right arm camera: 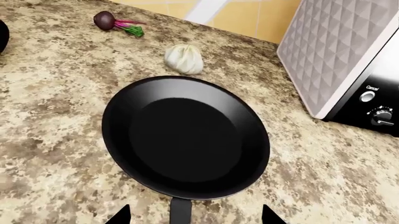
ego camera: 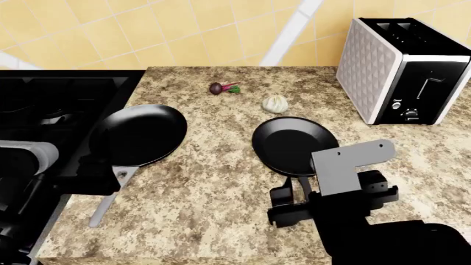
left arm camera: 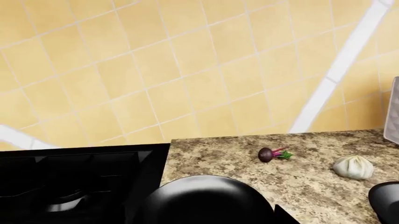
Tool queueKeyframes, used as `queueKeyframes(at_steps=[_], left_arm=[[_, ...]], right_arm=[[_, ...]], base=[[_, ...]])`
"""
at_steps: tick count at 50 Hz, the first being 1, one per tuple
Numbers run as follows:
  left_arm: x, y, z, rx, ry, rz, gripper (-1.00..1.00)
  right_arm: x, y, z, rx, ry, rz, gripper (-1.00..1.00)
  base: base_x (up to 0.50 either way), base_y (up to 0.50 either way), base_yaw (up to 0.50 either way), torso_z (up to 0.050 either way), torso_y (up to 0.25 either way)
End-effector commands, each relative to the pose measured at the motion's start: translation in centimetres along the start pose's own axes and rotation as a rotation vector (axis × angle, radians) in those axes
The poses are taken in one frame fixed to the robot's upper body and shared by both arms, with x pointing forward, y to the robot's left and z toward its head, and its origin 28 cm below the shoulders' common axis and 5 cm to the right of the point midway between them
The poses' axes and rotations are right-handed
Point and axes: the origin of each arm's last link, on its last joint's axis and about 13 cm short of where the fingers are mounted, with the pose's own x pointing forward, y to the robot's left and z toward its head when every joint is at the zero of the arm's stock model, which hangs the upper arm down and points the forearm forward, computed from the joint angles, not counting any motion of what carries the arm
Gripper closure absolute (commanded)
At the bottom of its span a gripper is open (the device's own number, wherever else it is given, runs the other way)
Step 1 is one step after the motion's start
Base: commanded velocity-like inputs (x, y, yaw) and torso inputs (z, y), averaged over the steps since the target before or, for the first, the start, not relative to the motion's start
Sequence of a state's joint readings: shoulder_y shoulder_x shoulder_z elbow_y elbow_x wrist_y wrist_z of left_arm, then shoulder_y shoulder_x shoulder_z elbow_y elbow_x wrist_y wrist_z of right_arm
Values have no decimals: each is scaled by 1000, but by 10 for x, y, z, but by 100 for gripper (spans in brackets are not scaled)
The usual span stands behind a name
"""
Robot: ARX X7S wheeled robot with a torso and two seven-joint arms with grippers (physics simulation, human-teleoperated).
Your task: Place both pans onto different burners. Then place the beet and the dumpling on different pans.
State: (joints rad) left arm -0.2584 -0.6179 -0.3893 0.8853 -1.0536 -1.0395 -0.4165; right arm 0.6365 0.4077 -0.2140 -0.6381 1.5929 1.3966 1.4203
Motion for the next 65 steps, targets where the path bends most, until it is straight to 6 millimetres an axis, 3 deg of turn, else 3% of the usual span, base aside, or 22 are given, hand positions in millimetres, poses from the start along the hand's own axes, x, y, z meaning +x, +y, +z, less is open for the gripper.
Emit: queueKeyframes(at_steps=[1, 21, 45, 46, 65], left_arm=[[0, 0, 2, 5, -6, -2, -100], [3, -3, 1, 4, -1, -18, -100], [5, -4, -3, -4, 10, -23, -100], [5, -4, -3, -4, 10, -23, -100], [5, -4, -7, -11, 14, -23, -100]], right_arm=[[7, 5, 3, 14, 4, 17, -100], [31, 8, -10, 60, 84, 15, -100], [37, 11, -32, 79, 168, 27, -100], [37, 11, -32, 80, 169, 26, 100], [32, 6, -29, 123, 149, 40, 100]], base=[[0, 0, 0, 0, 0], [0, 0, 0, 0, 0], [0, 0, 0, 0, 0], [0, 0, 0, 0, 0], [0, 0, 0, 0, 0]])
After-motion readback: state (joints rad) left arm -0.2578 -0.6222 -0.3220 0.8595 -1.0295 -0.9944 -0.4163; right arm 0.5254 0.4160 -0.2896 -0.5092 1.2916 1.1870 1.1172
